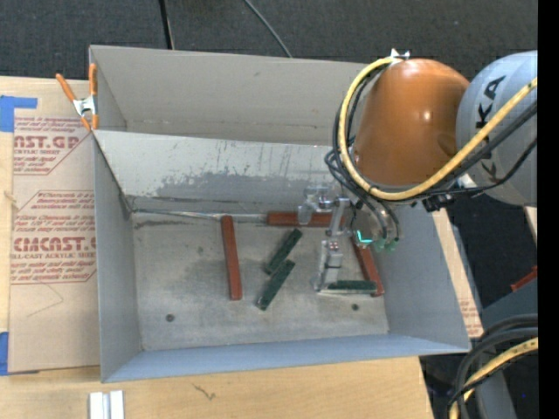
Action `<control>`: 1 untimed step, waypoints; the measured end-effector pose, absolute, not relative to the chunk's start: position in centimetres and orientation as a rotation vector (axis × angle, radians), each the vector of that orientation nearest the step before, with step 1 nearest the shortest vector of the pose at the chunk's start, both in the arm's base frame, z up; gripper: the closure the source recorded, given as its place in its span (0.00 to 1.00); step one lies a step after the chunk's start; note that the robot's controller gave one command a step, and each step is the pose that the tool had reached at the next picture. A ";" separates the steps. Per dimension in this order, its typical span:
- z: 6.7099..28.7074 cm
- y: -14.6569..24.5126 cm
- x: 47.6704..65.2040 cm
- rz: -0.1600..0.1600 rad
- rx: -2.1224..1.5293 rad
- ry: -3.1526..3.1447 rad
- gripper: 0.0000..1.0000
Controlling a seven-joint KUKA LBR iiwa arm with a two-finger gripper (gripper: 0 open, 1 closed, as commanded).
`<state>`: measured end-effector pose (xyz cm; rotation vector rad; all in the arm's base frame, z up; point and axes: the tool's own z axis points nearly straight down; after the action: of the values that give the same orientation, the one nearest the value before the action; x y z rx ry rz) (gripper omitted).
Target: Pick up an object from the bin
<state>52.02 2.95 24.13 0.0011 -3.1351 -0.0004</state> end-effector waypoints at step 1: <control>24.6 2.9 52.2 -0.001 0.000 -3.143 0.00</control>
Offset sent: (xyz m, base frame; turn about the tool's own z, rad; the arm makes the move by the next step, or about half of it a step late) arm 0.0217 0.0022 -0.1235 -0.0384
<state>52.16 2.94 24.57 0.0002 -3.1432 -0.0011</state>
